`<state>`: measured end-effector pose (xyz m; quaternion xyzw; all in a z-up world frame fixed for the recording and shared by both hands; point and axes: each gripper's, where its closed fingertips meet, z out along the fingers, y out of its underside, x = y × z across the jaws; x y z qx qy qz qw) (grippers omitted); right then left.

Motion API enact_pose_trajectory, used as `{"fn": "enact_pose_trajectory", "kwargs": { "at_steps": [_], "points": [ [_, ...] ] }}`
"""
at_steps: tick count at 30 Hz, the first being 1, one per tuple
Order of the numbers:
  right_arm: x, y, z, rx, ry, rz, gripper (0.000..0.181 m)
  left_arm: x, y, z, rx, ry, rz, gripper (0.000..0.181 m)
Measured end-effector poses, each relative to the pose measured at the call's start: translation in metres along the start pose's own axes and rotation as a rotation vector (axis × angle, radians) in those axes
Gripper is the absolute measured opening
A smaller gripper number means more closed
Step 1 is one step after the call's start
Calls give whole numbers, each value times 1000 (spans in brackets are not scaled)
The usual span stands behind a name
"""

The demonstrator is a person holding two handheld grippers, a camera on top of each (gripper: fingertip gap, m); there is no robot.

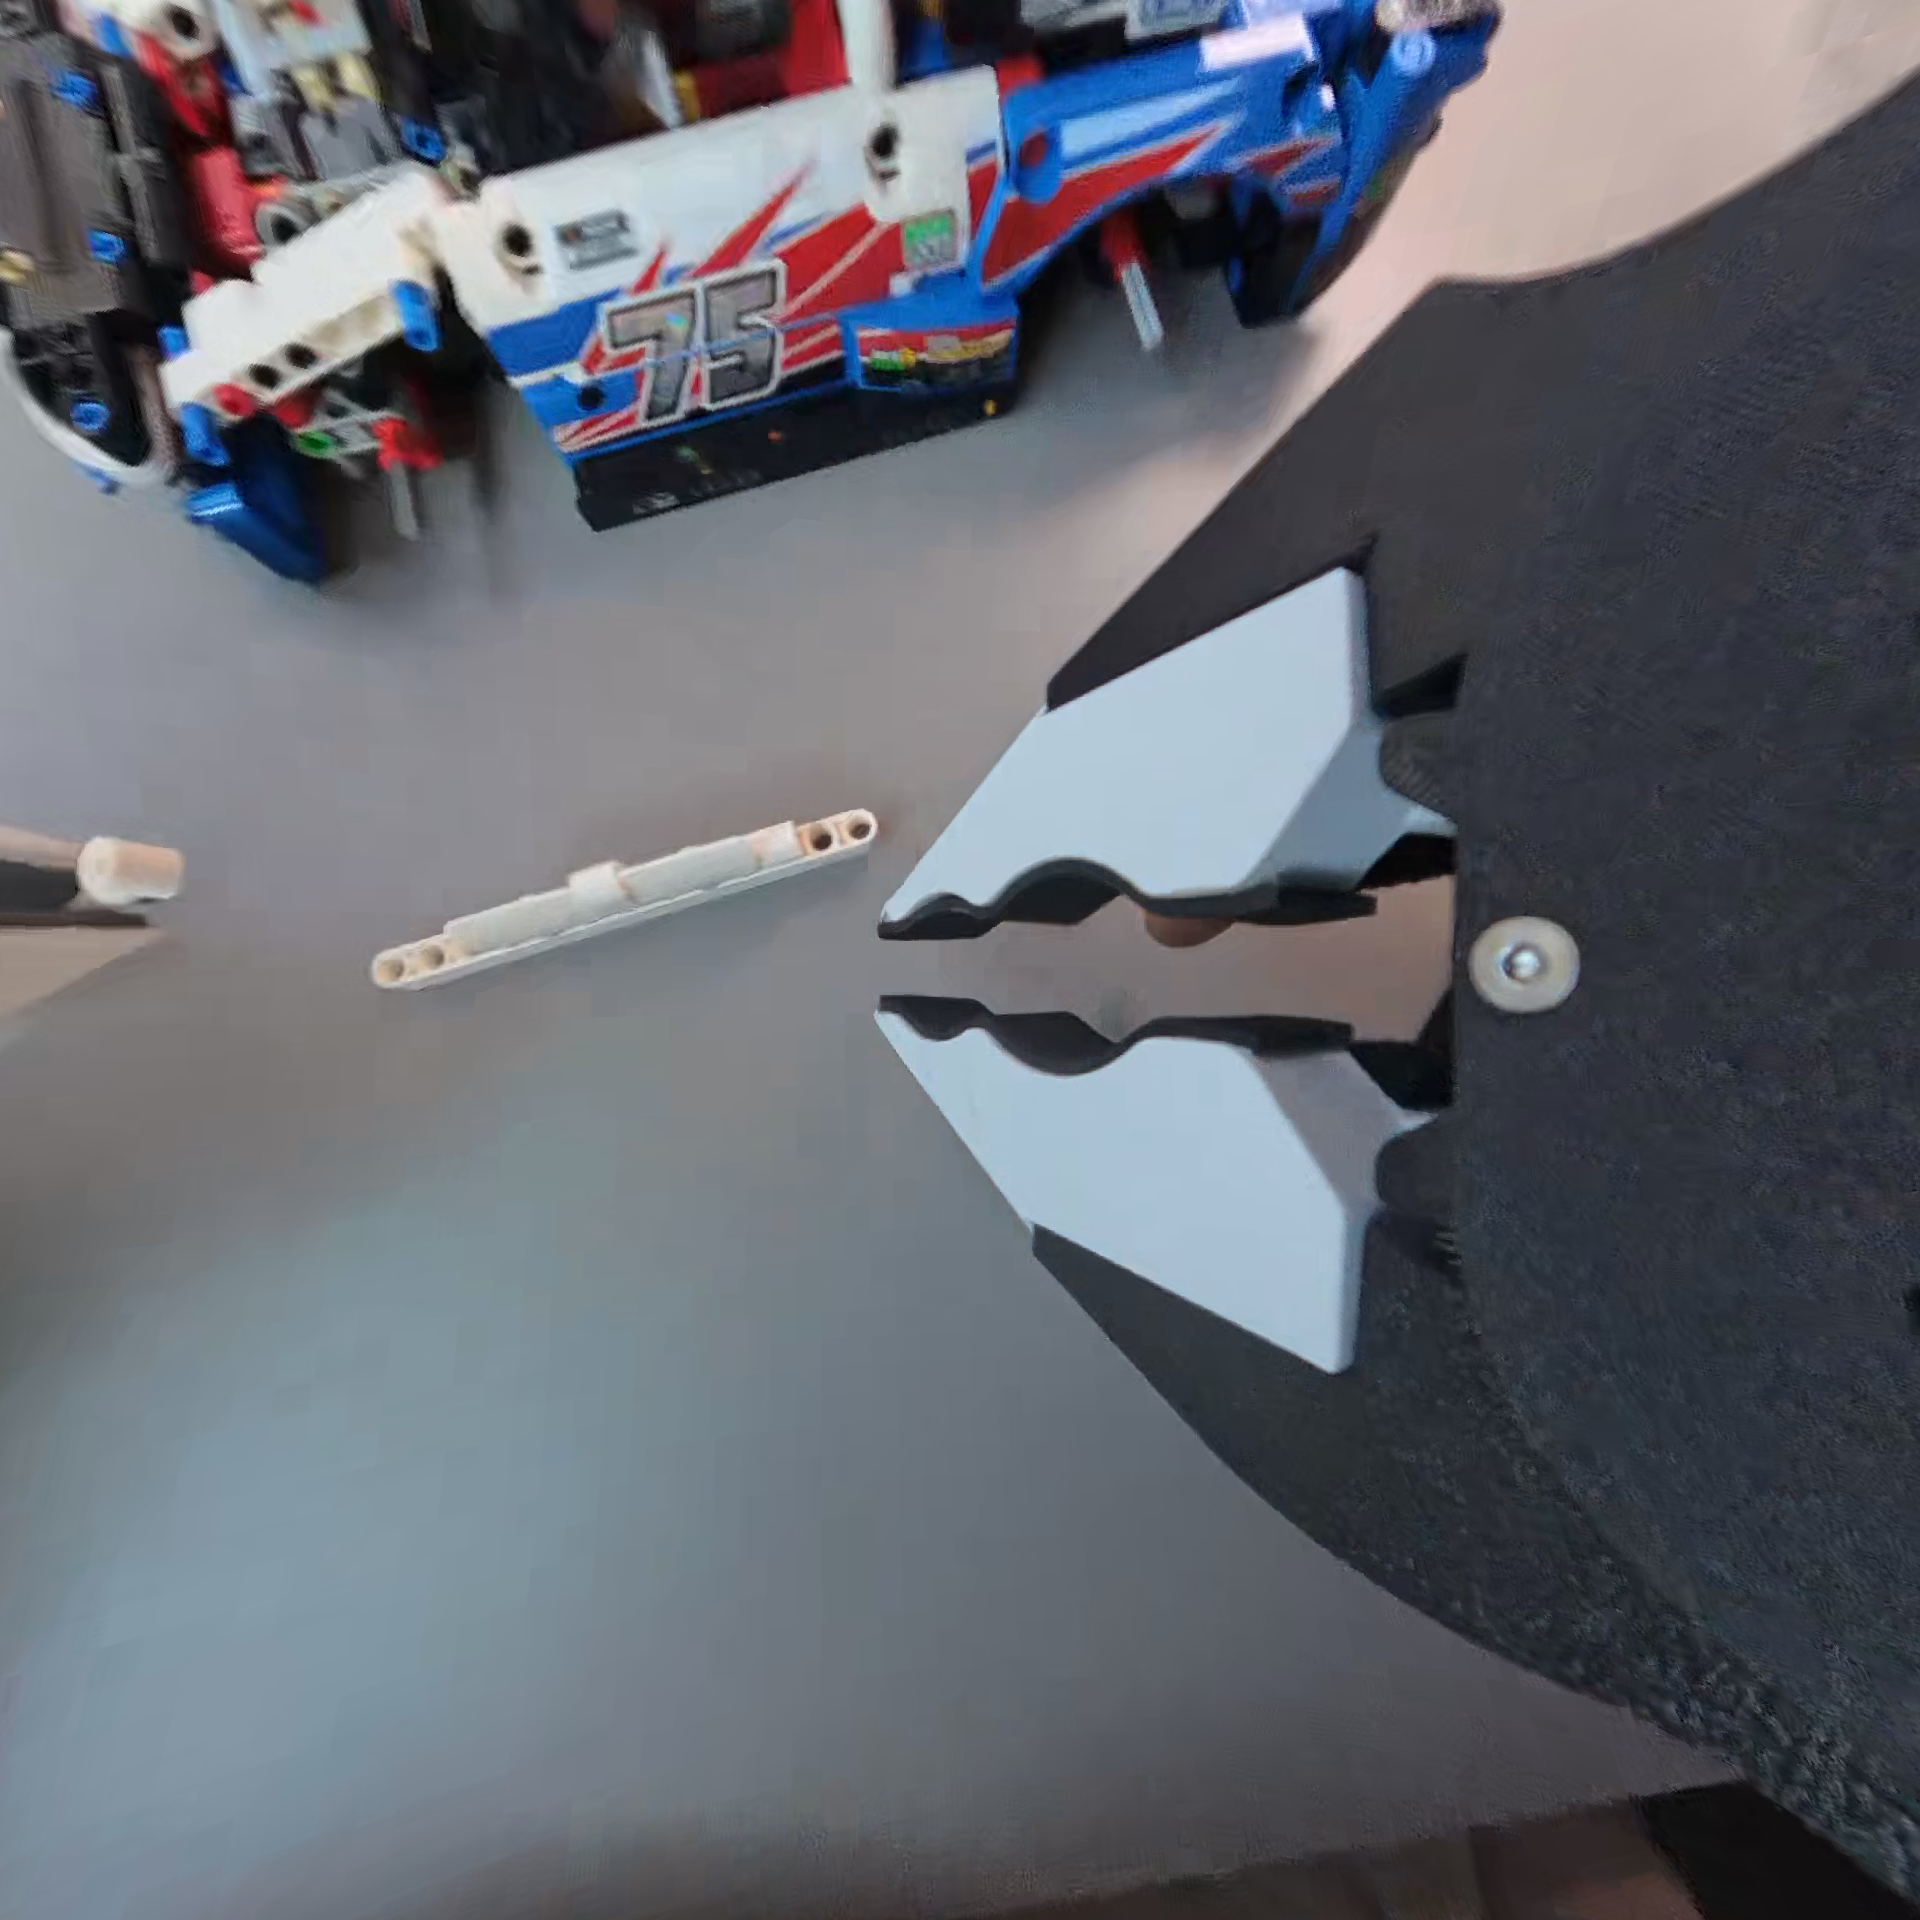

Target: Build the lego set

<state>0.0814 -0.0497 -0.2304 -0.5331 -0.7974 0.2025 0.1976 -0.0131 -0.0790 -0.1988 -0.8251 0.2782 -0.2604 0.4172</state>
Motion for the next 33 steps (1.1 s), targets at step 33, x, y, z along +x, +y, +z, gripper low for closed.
{"fn": "enact_pose_trajectory", "kwargs": {
  "at_steps": [33],
  "points": [
    [21,-22,23,-217,-254,-453,4,3,0,2,-30,-78,180,3]
  ]
}}
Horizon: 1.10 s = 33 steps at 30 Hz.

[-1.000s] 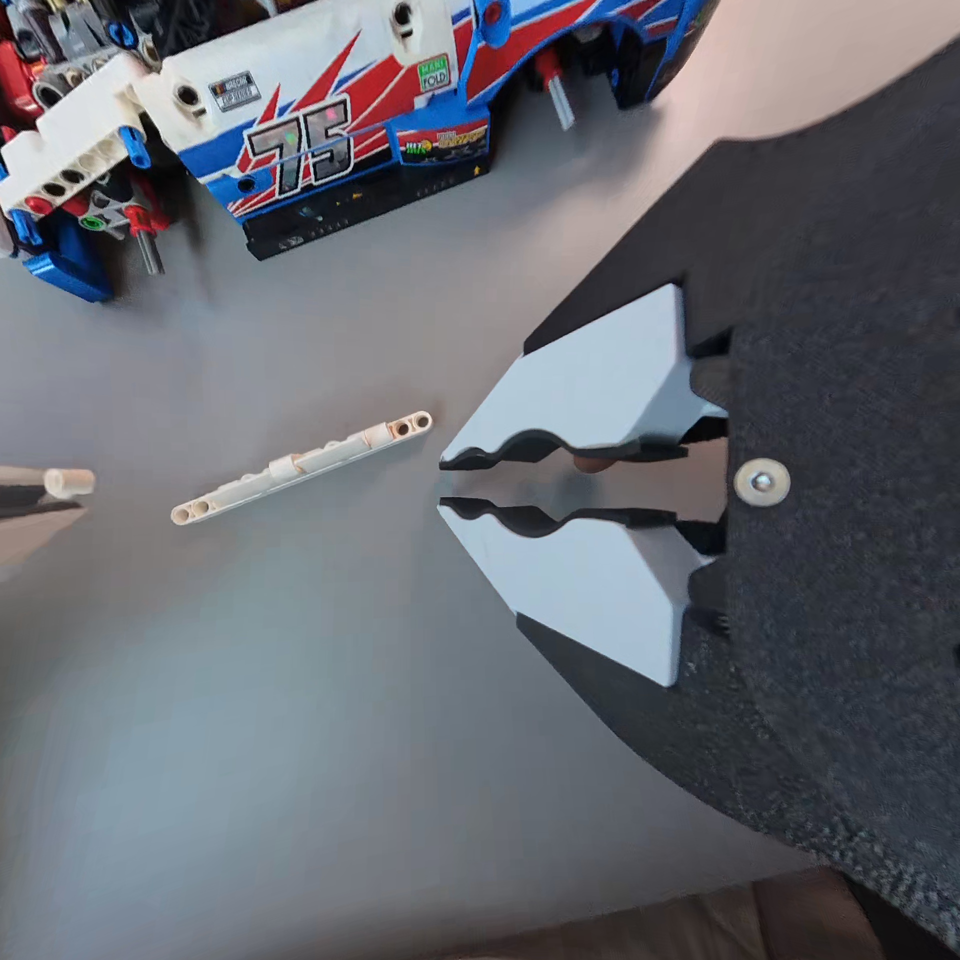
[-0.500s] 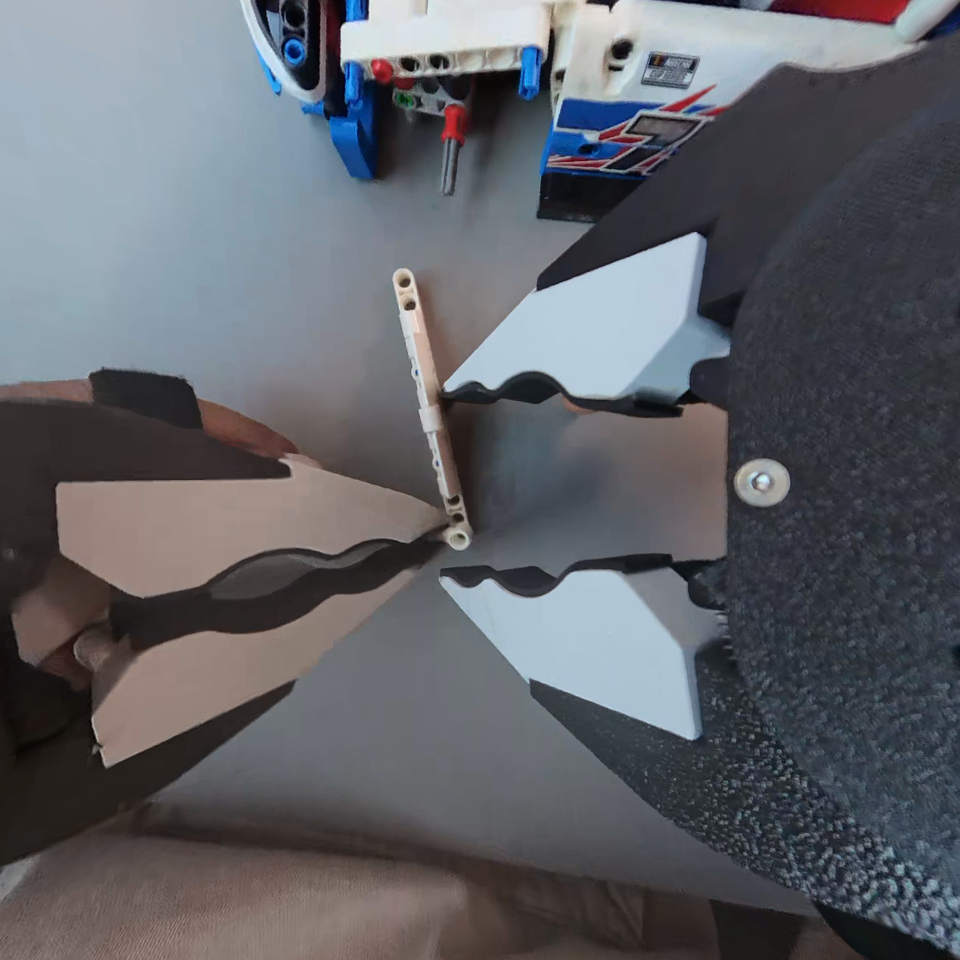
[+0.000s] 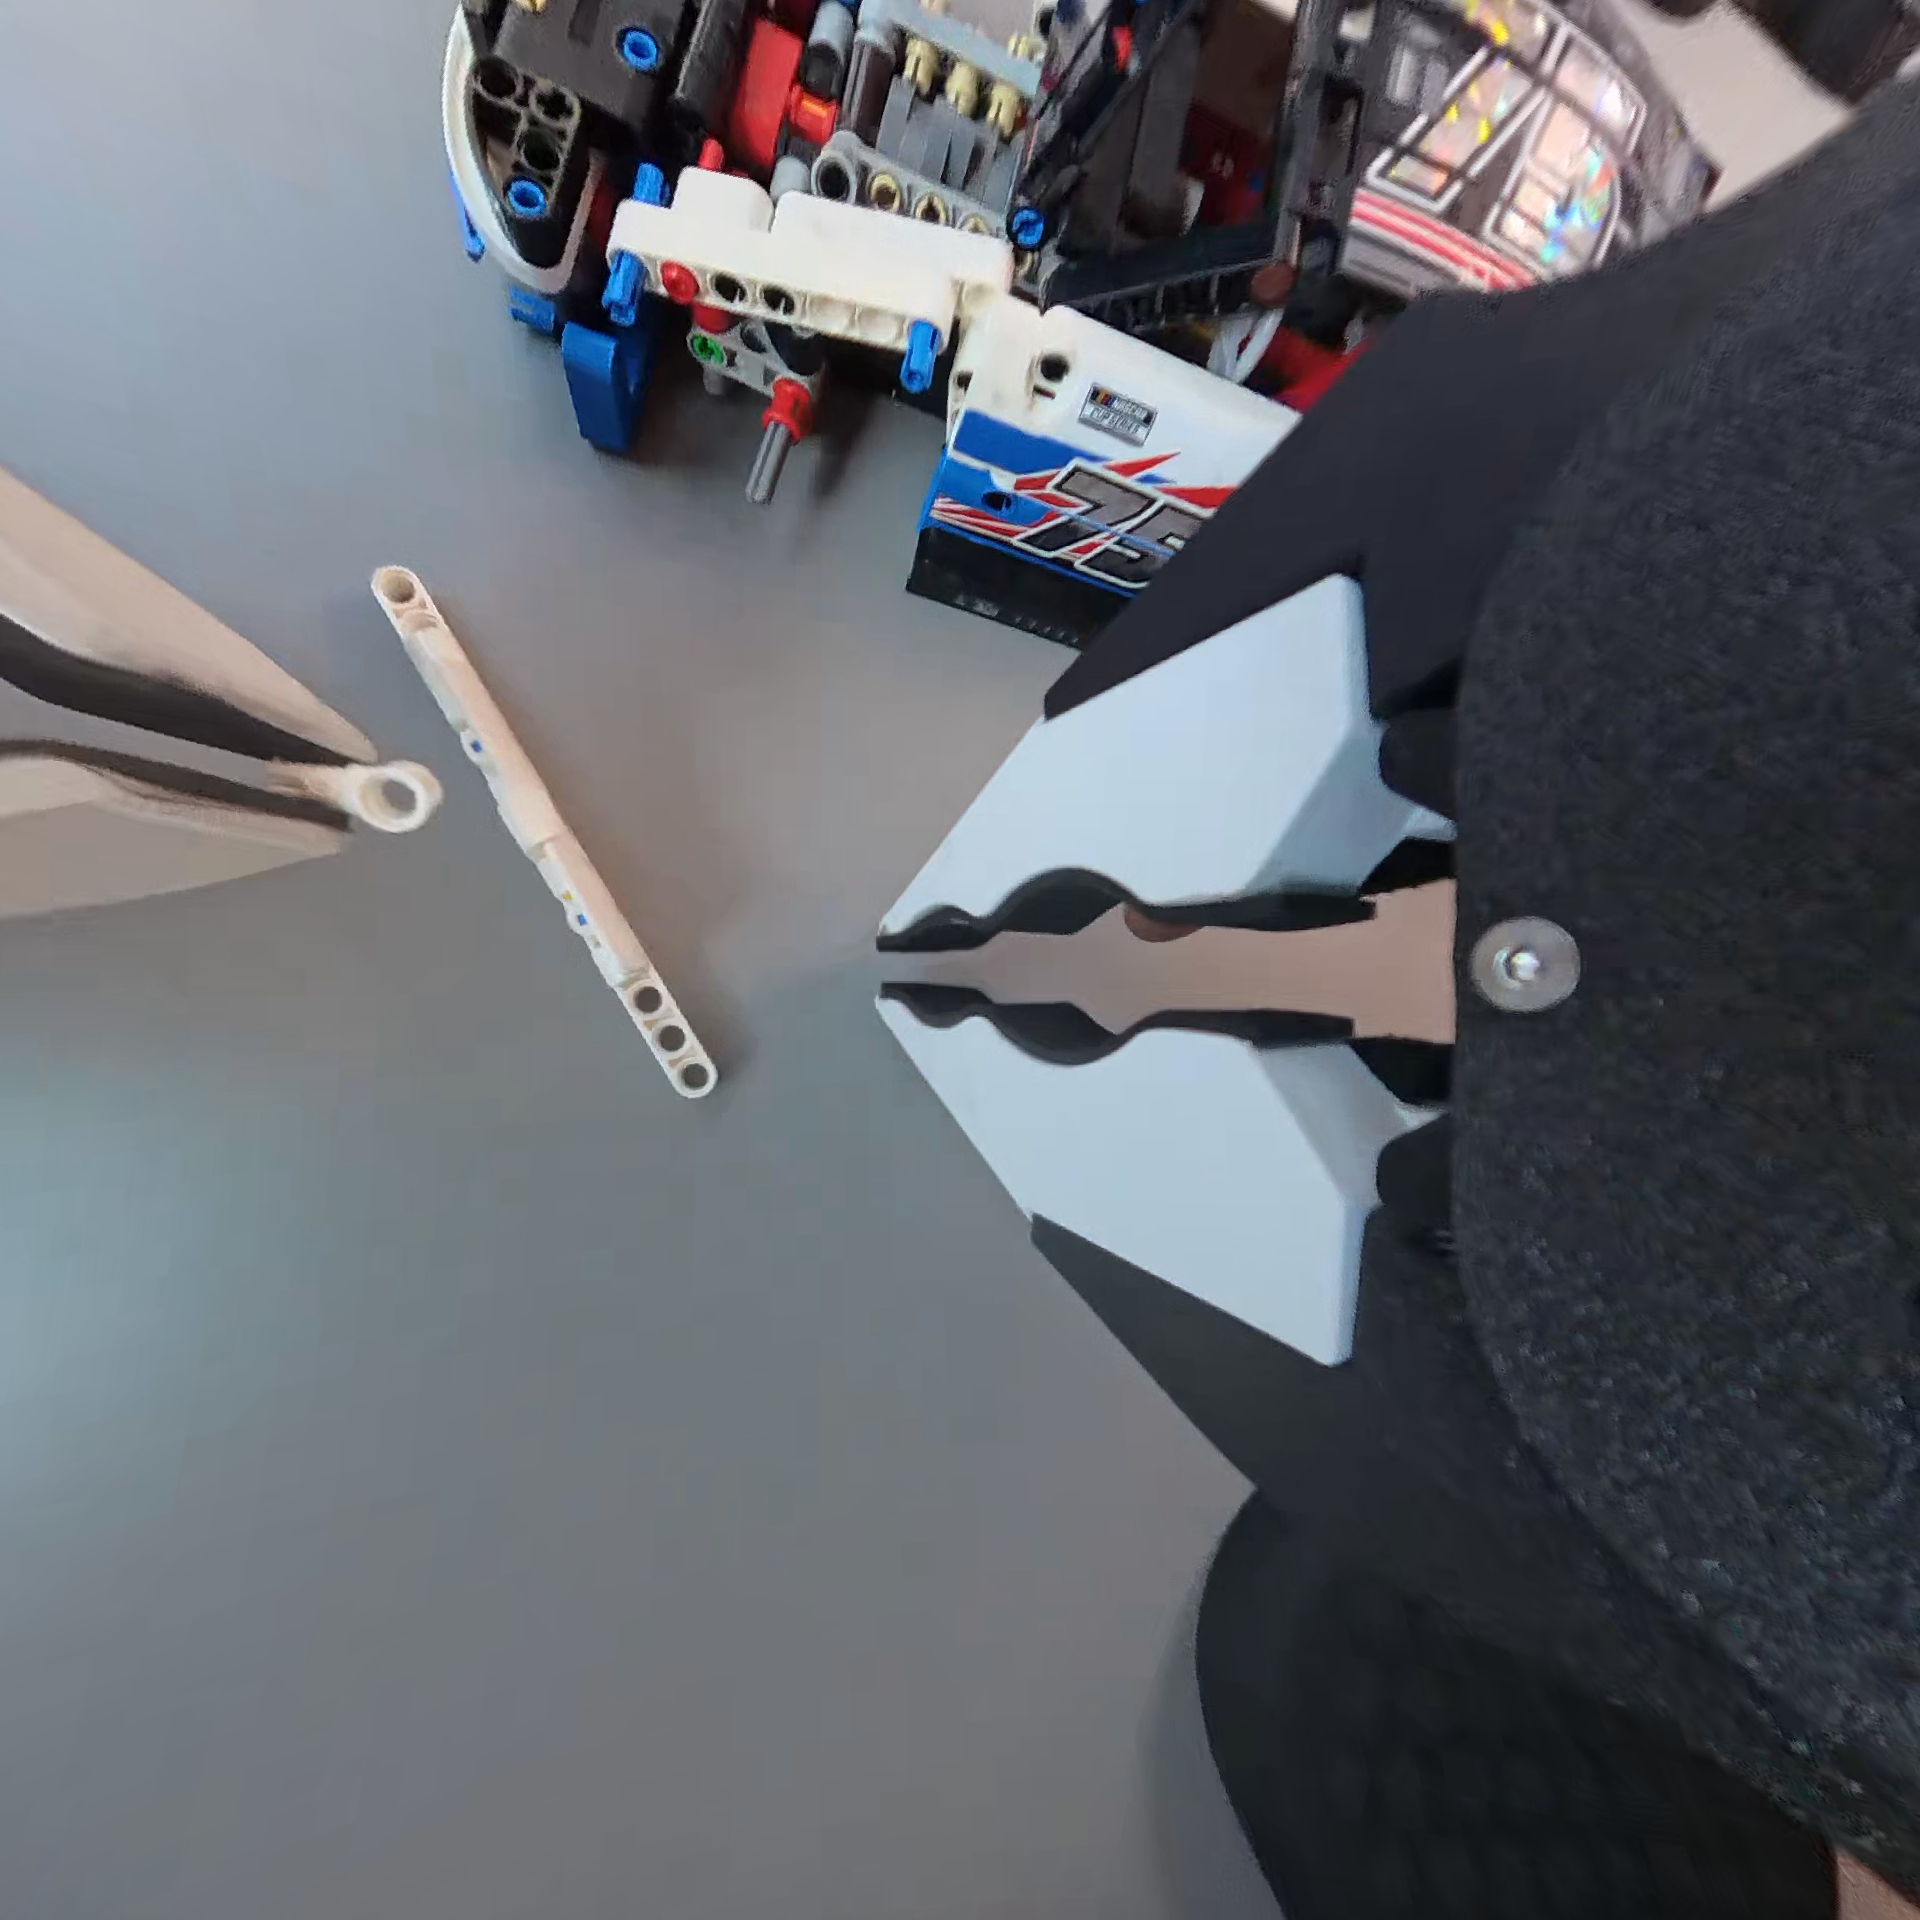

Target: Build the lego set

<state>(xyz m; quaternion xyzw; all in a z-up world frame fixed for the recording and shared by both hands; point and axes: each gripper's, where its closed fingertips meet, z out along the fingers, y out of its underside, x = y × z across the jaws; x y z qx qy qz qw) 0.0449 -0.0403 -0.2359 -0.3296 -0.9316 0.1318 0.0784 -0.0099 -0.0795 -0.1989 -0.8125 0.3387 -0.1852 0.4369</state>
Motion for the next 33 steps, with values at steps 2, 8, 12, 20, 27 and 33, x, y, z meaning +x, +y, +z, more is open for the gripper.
{"fn": "enact_pose_trajectory", "kwargs": {
  "at_steps": [2,8,12,20,27,33],
  "points": [
    [-7,-17,-6,93,-66,146,30,-5,0,-2,3,-21,-5,3],
    [-6,-37,18,147,66,282,33,-12,-7,-9,61,-18,-38,3],
    [-11,-20,11,112,42,59,6,-3,-12,-7,106,34,-36,3],
    [-7,-25,-22,293,93,52,27,25,-37,-4,277,190,-67,3],
    [-16,-87,-85,808,267,70,11,43,-64,-12,445,335,-119,3],
    [-20,-86,-90,830,261,74,8,47,-70,-16,481,343,-105,2]
  ]
}}
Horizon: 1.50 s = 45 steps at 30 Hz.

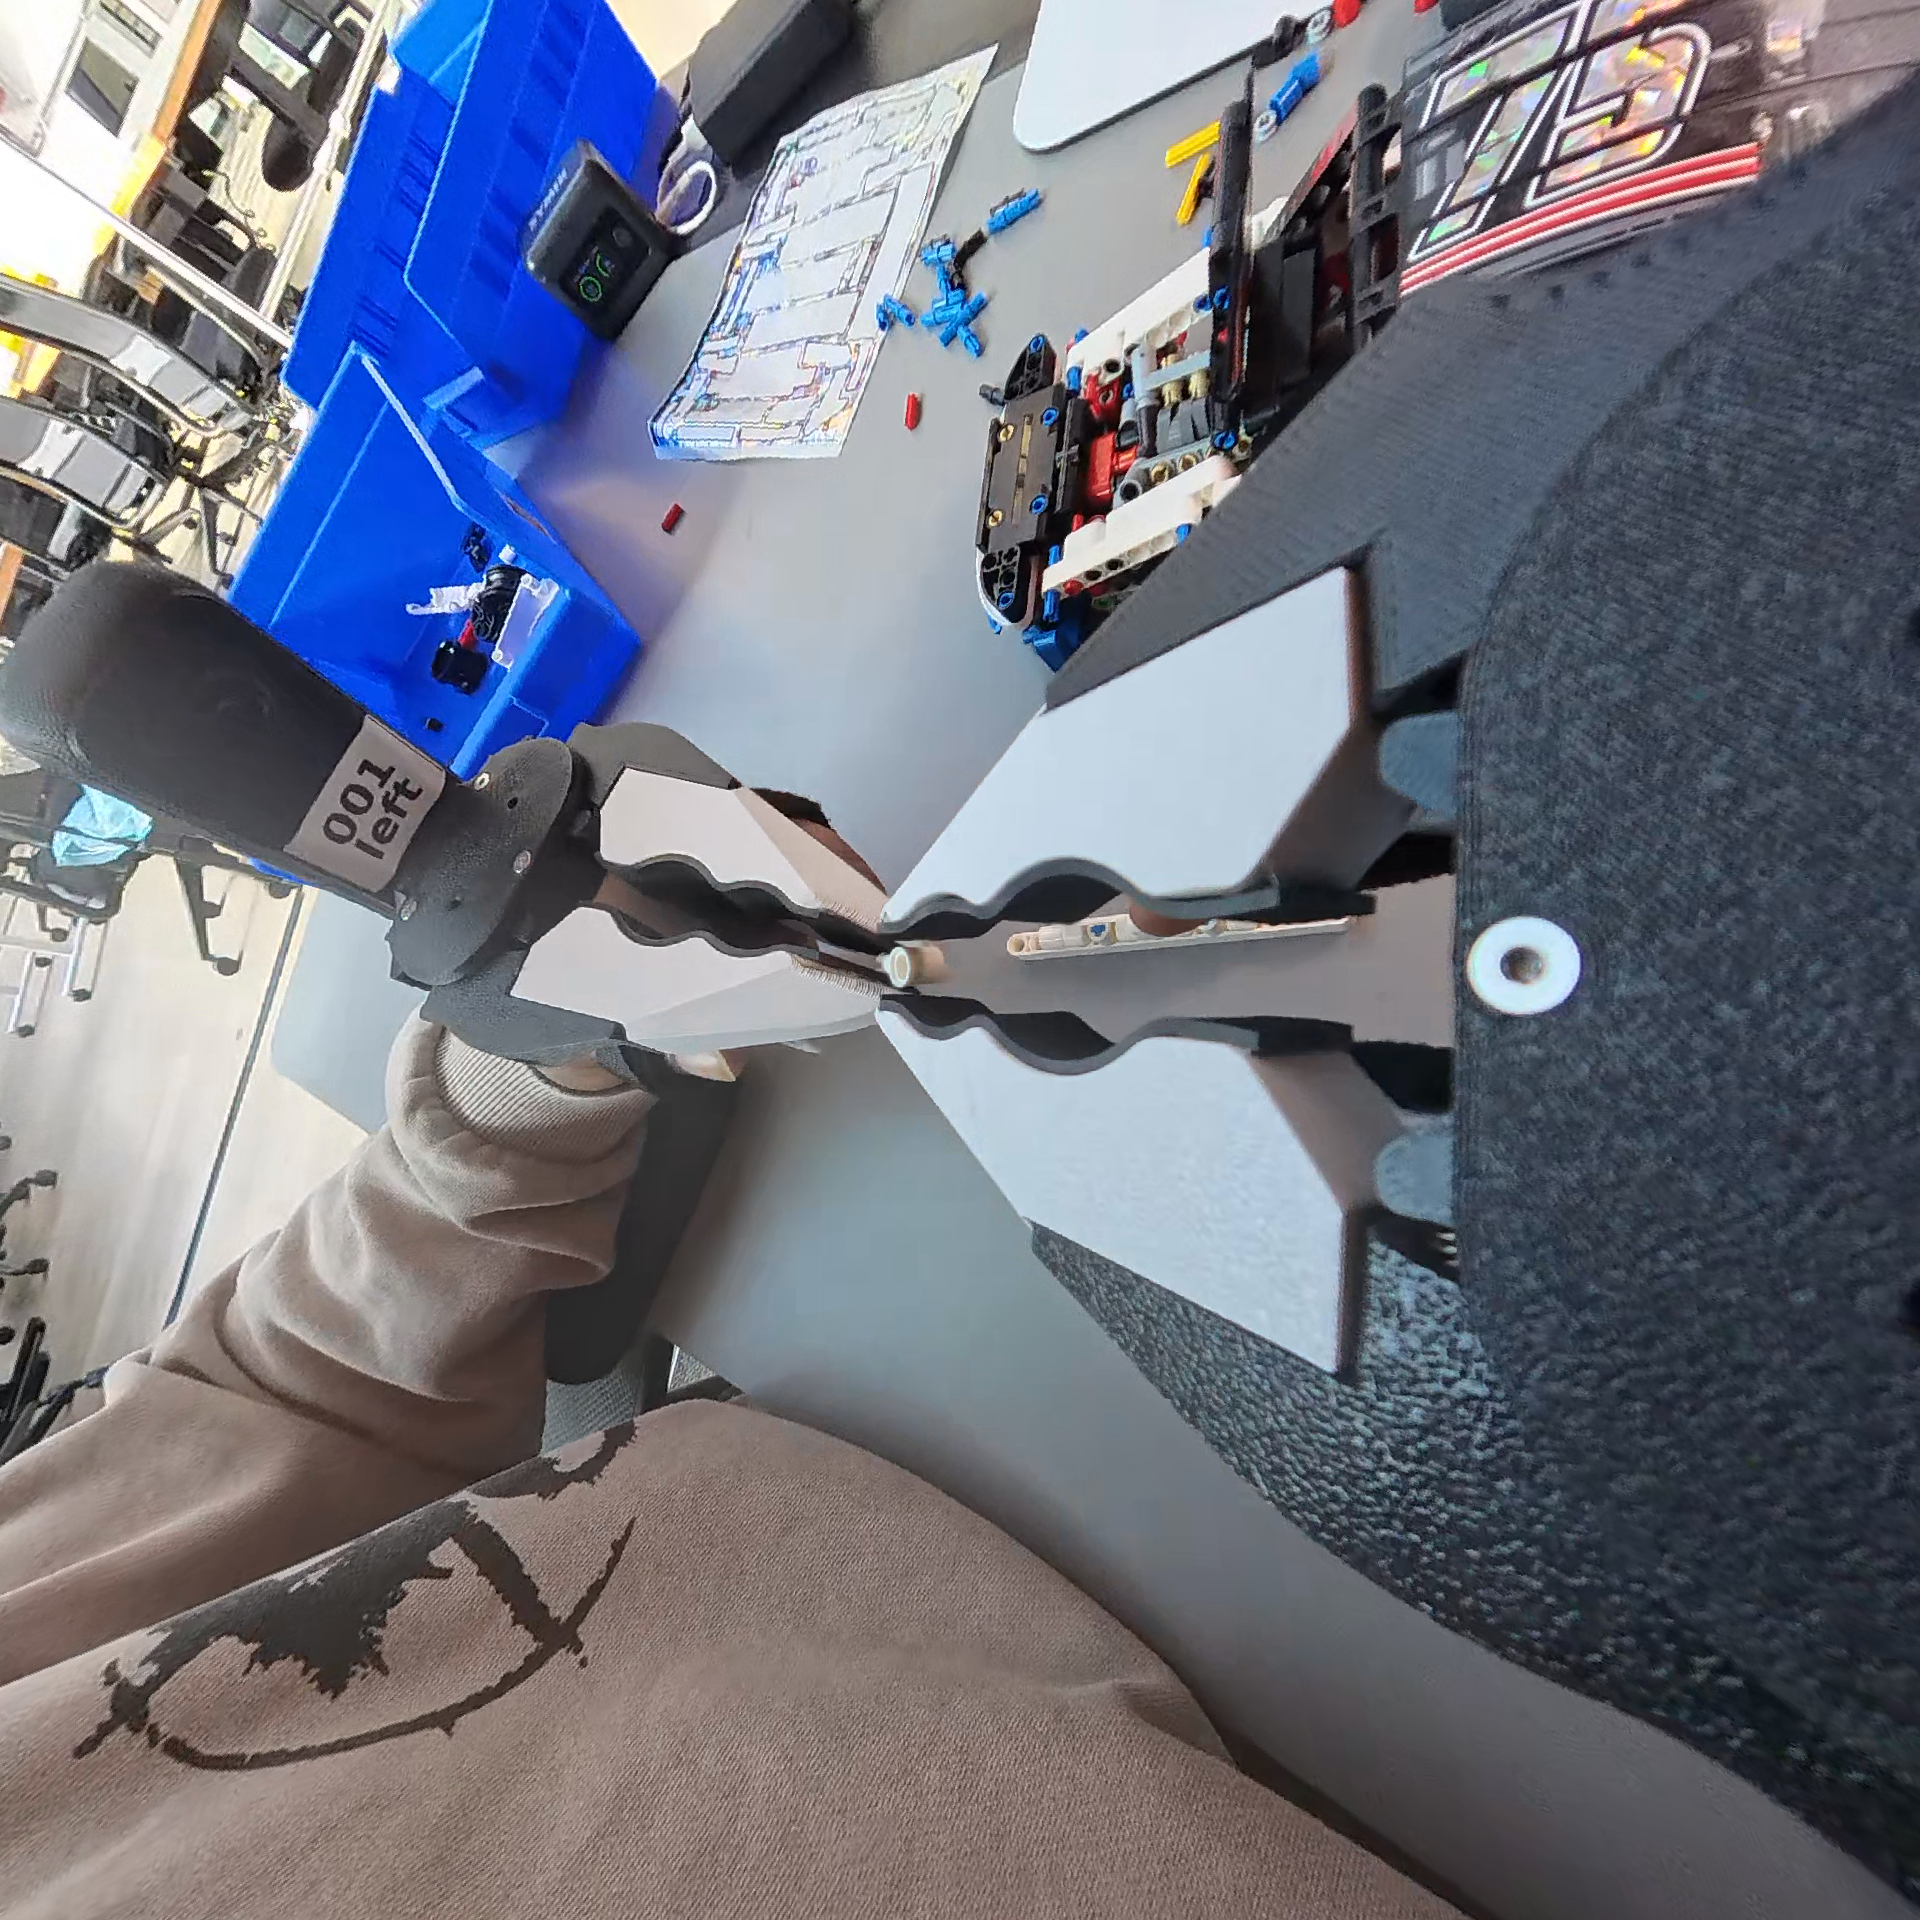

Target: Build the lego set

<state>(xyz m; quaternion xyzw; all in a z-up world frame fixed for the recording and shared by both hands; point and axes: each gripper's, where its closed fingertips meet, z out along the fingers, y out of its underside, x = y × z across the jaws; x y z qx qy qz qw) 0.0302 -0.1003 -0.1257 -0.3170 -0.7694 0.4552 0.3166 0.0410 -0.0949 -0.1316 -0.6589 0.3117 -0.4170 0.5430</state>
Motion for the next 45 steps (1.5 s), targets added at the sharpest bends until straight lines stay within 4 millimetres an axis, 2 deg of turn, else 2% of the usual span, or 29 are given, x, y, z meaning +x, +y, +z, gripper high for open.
{"fn": "enact_pose_trajectory", "kwargs": {
  "at_steps": [8,11,13,15,18,21,25,37,45],
  "points": [
    [0,0,-2,-9,3,5,6,2,-3,-1,13,11,-10,2],
    [7,8,-3,-81,17,48,5,-11,4,-1,-47,-69,6,9],
    [23,24,-14,-220,72,40,5,-29,23,-7,-178,-164,29,26],
    [32,47,-27,-388,78,34,5,-41,53,-12,-355,-221,53,31],
    [27,82,-28,-600,9,47,5,-46,81,-9,-511,-242,87,29],
    [19,104,-20,-712,-46,54,6,-50,95,-3,-611,-272,162,22],
    [17,114,-11,-777,-76,56,6,-53,99,4,-629,-287,188,6],
    [11,121,-5,-913,-150,35,5,-53,99,6,-628,-299,189,6],
    [14,121,-3,-918,-125,48,5,-53,100,6,-627,-302,197,6]
  ]
}}
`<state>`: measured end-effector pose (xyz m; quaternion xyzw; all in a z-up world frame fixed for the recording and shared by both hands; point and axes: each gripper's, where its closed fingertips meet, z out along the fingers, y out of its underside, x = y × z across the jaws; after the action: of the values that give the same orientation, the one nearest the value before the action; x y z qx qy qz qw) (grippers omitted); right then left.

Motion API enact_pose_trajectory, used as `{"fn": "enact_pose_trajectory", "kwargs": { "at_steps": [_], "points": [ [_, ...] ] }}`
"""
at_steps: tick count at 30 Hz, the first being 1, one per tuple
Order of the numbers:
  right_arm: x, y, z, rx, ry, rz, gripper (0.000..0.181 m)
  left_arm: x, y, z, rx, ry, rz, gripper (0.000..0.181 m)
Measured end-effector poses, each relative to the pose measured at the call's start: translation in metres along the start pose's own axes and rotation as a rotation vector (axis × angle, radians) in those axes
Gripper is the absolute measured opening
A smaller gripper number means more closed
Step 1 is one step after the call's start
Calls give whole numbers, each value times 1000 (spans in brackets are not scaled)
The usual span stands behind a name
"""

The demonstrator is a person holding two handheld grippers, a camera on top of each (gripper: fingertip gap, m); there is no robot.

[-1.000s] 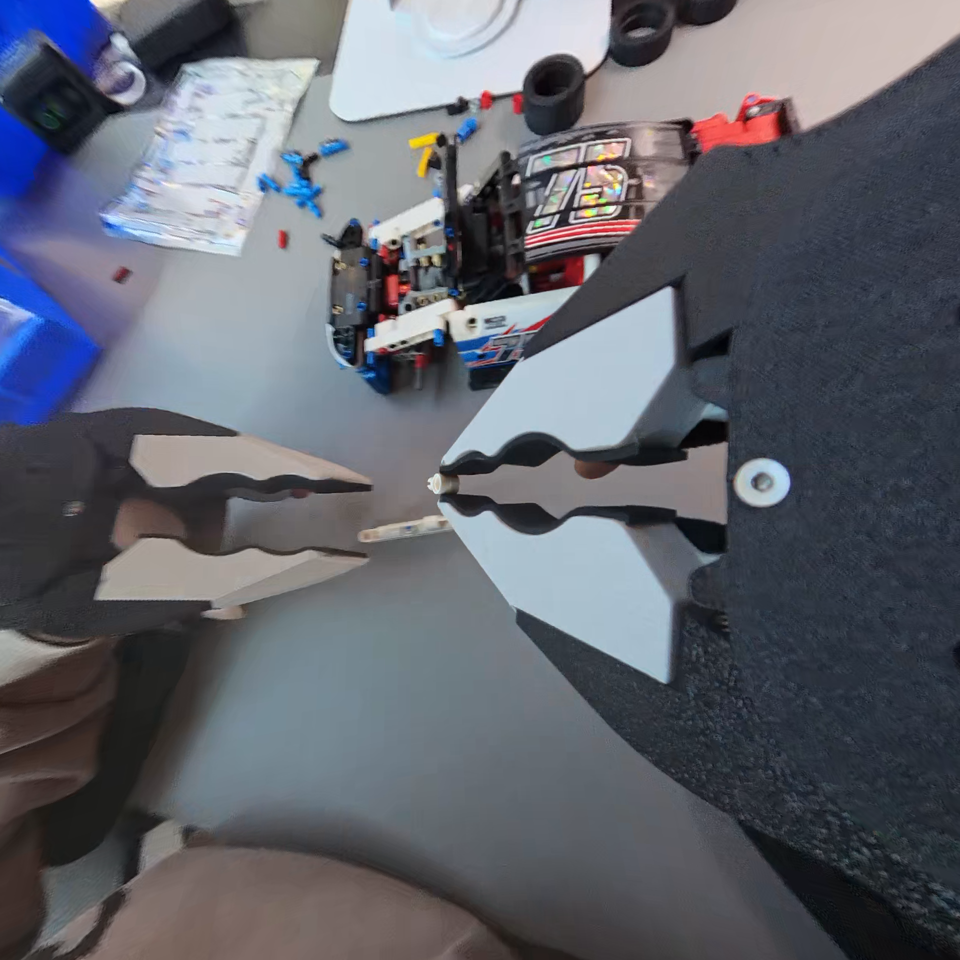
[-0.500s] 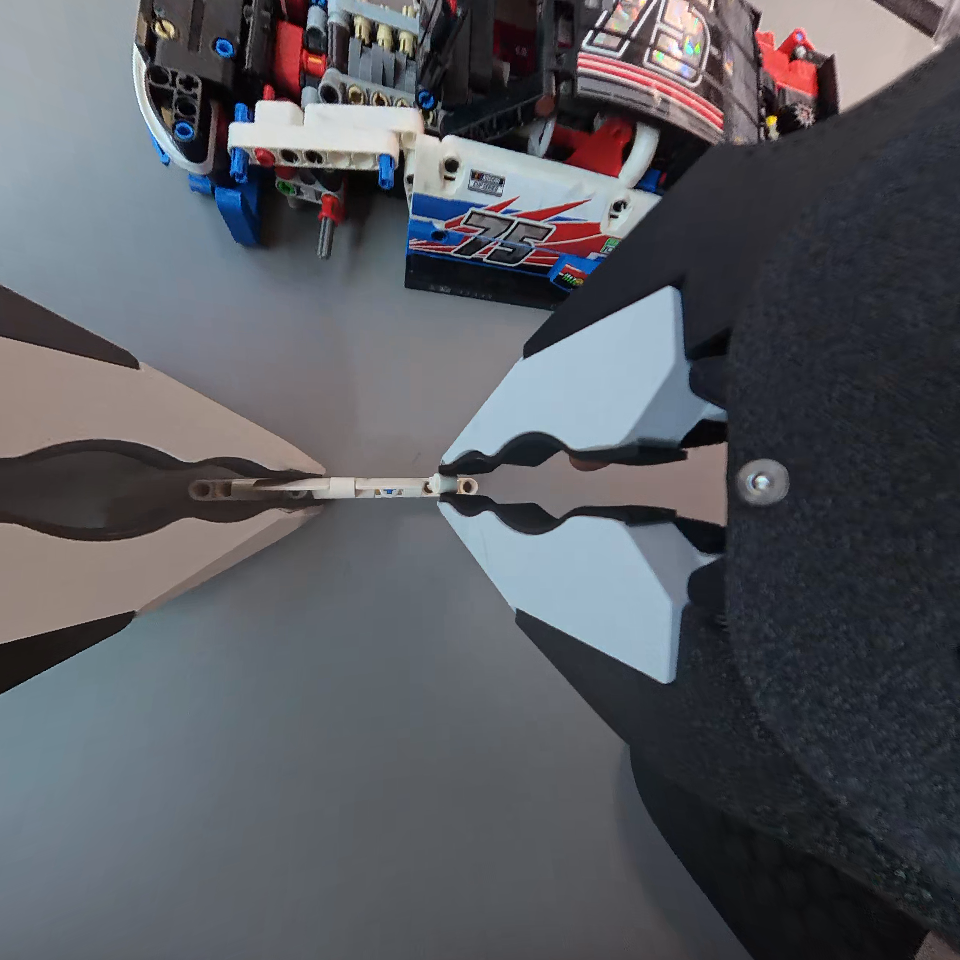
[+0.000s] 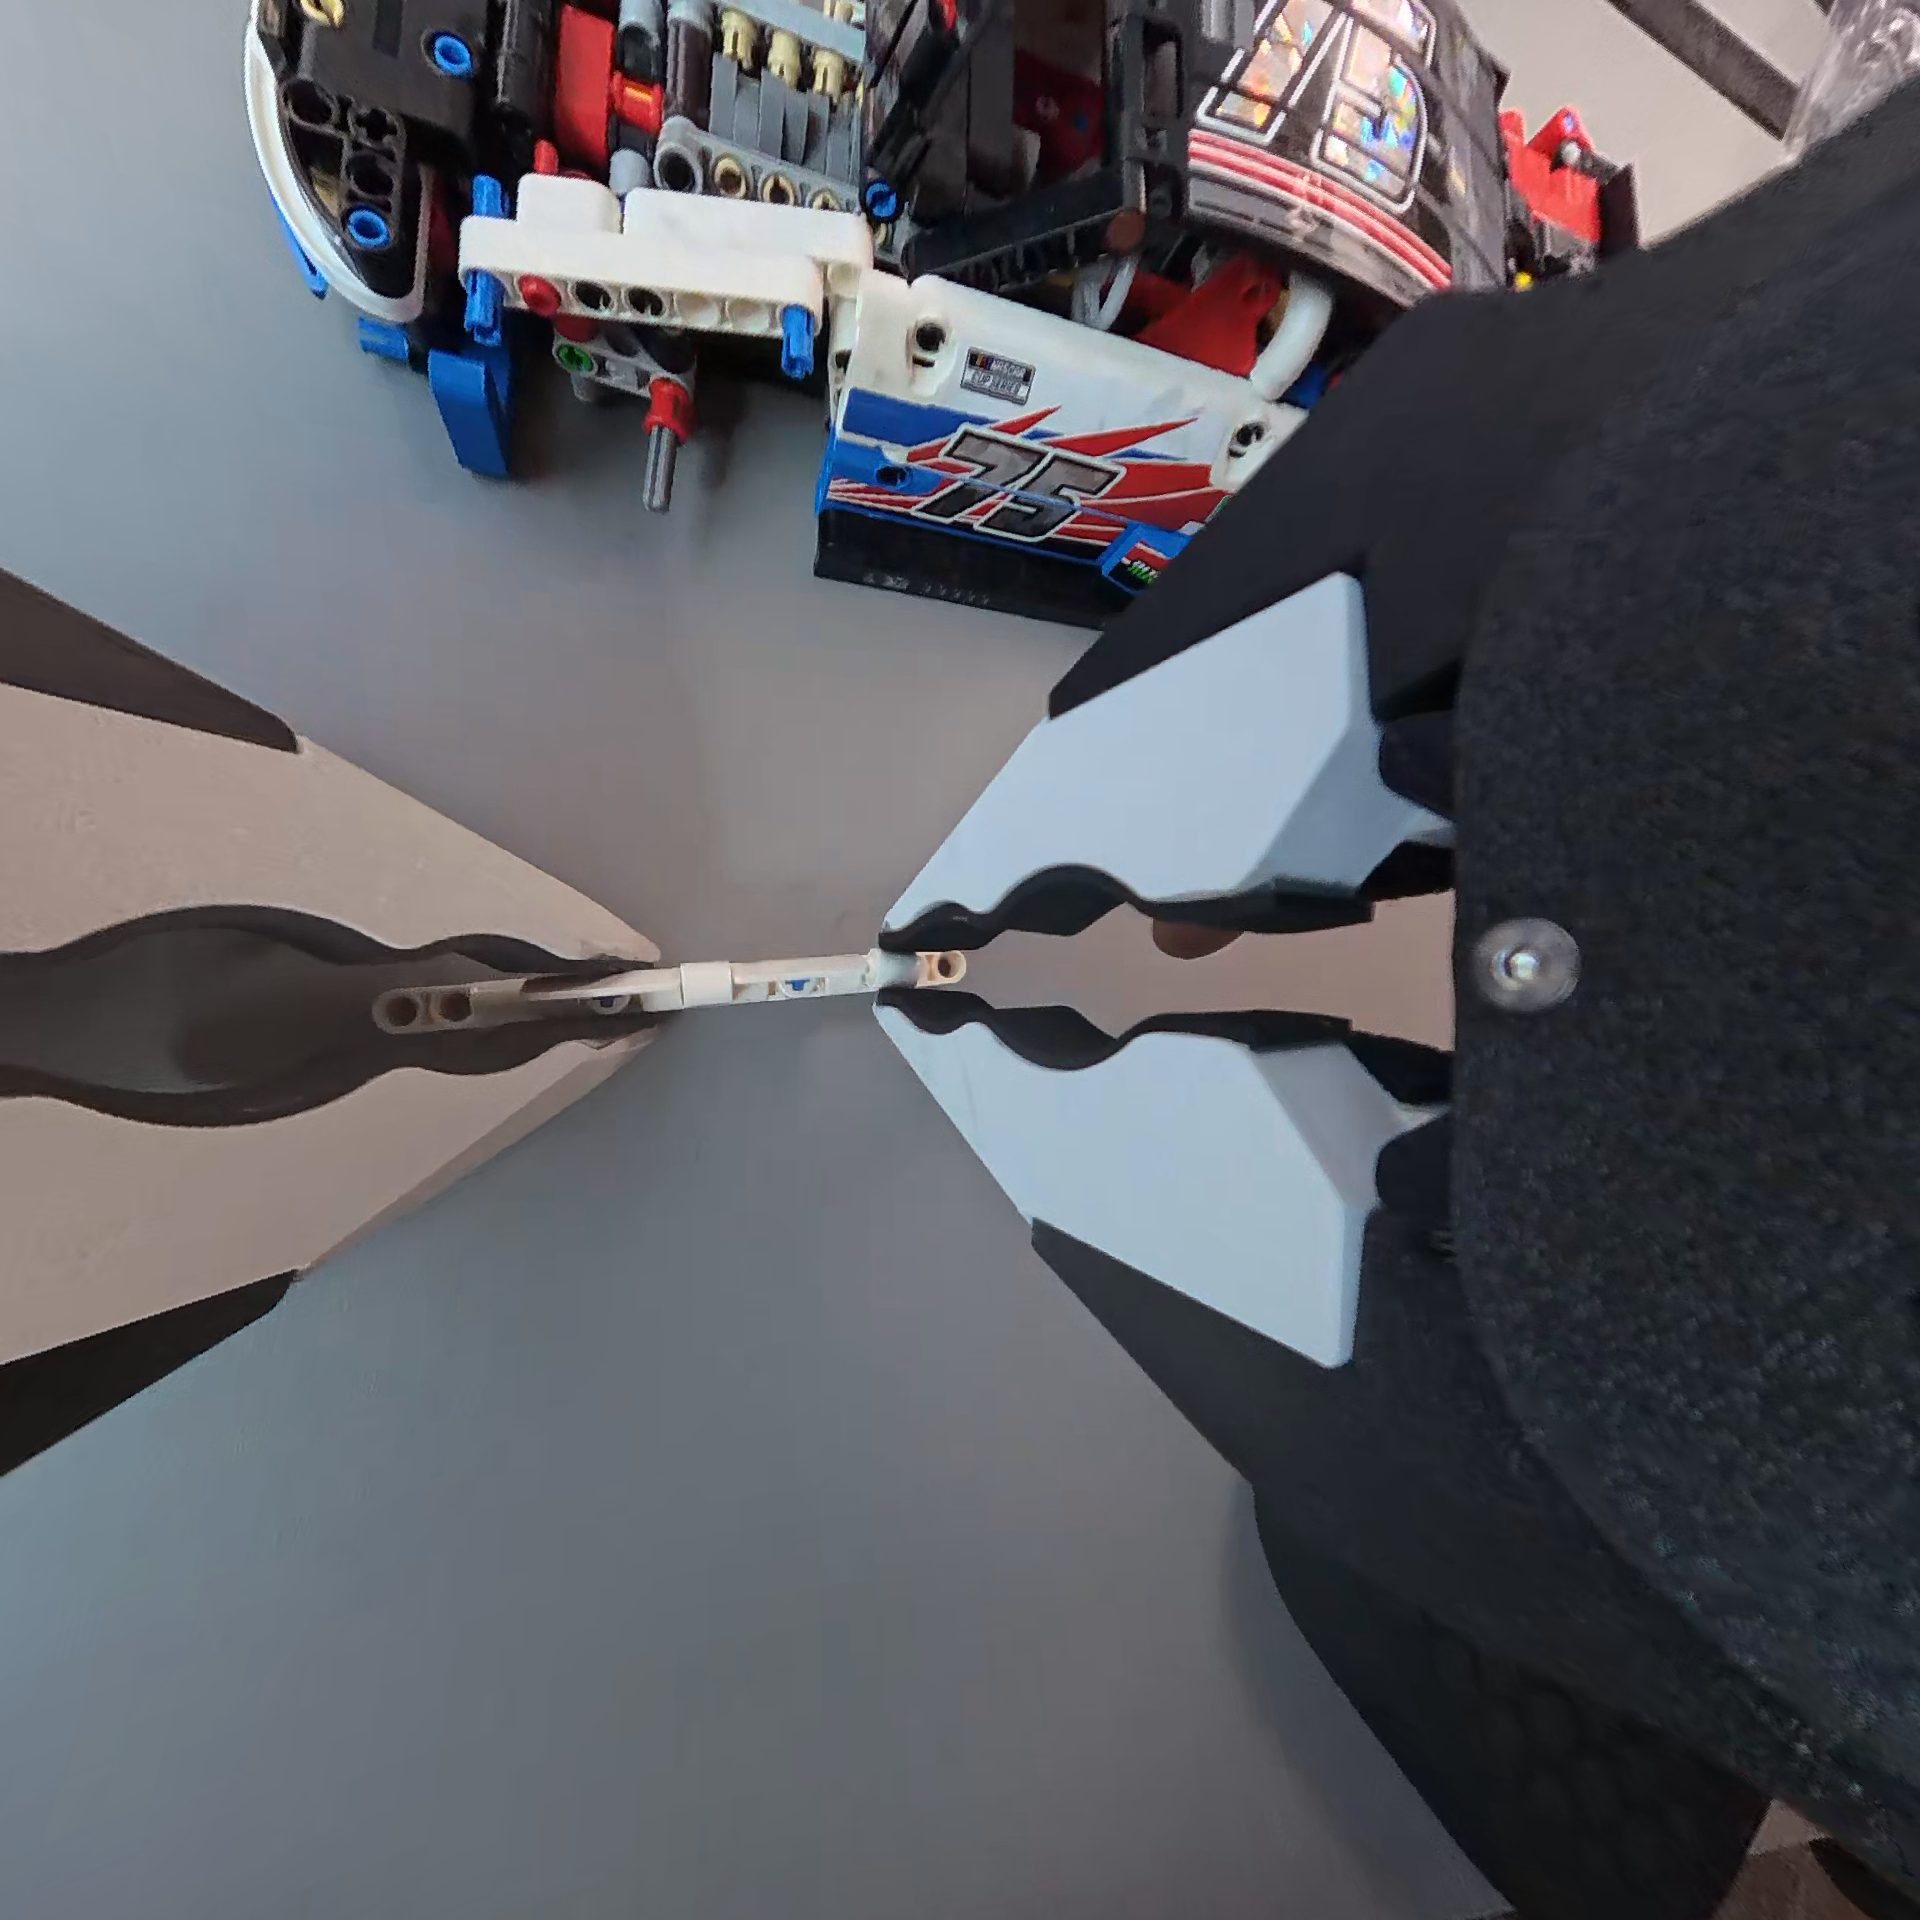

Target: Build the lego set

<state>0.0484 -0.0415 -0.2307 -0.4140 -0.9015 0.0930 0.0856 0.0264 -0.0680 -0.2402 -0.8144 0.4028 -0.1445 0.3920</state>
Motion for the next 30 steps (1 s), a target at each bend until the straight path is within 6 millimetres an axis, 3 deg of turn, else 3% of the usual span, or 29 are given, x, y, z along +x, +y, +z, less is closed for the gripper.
{"fn": "enact_pose_trajectory", "kwargs": {
  "at_steps": [30],
  "points": [
    [2,0,2,-109,12,-78,5,0,0,0,-2,2,18,7]
  ]
}}
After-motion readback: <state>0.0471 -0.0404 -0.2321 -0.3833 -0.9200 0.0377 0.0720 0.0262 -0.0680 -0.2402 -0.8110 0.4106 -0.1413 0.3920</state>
